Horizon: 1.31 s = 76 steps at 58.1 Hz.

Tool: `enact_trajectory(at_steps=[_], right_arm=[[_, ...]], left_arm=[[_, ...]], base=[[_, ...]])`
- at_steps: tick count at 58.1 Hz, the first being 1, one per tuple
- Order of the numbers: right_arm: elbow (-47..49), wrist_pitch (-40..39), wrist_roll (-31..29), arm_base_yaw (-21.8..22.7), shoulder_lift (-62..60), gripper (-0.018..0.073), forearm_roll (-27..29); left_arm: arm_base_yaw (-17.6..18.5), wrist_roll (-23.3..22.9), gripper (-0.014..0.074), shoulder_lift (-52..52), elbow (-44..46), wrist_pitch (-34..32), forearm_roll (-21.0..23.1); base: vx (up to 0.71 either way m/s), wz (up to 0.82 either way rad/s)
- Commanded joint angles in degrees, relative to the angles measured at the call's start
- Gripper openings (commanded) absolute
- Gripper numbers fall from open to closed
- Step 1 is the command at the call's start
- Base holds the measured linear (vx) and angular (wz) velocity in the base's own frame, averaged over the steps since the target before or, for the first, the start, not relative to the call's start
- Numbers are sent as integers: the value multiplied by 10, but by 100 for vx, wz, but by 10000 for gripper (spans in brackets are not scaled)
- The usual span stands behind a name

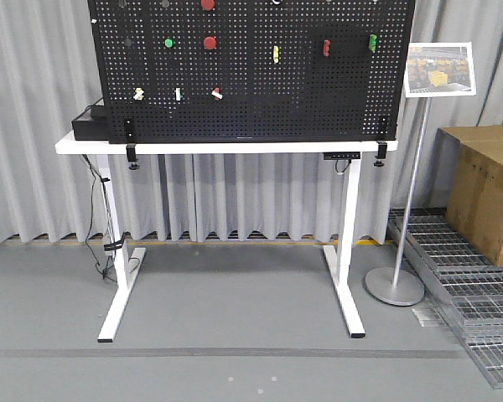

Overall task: Rotate knob clockwise with right arm
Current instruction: 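Drive the base toward the black pegboard with both grippers open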

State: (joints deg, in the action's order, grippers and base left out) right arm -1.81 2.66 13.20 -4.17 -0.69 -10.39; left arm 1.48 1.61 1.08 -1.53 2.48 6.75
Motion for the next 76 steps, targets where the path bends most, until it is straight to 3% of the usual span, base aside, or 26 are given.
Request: enact_trajectory(at_steps=[1,76], right_arm=[[-3,-47,-6,3,-6,-9,-5],[-3,-47,-6,3,-6,-9,-5]], left_arm=[[-1,-3,-6,0,-7,-47,5],[-1,-3,-6,0,-7,-47,5]], base=[[0,0],[4,-2]])
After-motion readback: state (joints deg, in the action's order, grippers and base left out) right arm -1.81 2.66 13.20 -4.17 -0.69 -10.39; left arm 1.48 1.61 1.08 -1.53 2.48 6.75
